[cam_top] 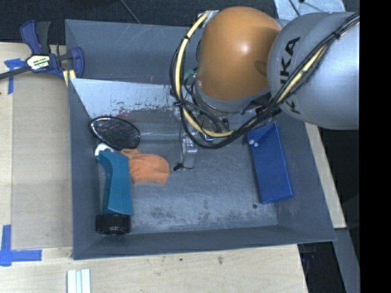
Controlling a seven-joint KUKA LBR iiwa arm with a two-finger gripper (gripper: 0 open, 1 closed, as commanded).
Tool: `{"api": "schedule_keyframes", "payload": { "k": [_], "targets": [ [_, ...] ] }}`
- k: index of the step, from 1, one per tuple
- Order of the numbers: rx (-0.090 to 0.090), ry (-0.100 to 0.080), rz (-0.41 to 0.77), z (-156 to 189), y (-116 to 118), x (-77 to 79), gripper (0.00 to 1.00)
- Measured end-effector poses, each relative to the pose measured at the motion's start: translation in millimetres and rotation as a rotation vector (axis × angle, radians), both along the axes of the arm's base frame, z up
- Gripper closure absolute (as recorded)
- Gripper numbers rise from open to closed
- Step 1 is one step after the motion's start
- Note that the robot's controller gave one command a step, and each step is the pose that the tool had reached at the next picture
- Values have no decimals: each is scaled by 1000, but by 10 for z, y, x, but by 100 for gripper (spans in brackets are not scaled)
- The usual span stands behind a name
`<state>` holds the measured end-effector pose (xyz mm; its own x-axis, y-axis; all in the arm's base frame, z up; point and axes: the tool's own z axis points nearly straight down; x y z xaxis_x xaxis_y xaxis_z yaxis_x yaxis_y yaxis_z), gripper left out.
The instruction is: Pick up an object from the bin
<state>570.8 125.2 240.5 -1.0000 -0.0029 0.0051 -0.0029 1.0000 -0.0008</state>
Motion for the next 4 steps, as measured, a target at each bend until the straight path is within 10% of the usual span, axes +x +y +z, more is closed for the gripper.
{"api": "schedule_keyframes", "payload": {
  "k": [1,3,4],
  "targets": [
    [2,-9,-3,52,-7,14,0],
    [0,-2,-53,-1137,186,-50,0],
    [1,-8,-20,-933,210,123,0]
  ]
}}
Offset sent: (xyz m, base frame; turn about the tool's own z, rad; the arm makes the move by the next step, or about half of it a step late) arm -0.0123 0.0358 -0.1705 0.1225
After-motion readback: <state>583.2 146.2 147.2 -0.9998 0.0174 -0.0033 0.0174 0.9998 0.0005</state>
